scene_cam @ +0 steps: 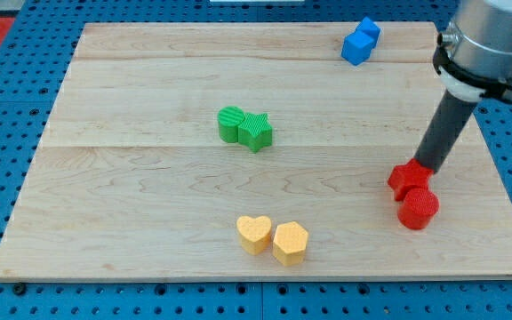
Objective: Place the yellow blocks at the left center of the board
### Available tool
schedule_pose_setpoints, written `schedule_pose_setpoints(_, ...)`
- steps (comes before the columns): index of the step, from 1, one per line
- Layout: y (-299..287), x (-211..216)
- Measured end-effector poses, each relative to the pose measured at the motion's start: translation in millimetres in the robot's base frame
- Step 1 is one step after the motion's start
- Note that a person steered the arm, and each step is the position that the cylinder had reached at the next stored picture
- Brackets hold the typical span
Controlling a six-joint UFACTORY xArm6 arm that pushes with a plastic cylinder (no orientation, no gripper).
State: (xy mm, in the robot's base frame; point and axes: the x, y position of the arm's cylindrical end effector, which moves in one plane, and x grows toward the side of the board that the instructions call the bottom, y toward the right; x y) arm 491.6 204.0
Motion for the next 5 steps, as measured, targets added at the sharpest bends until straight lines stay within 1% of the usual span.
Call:
schedule_pose_setpoints(1,0,23)
schedule_pose_setpoints(2,4,27)
schedule_pose_setpoints(3,38,22)
schedule_pose_setpoints(4,52,97)
schedule_pose_setpoints(5,42,127)
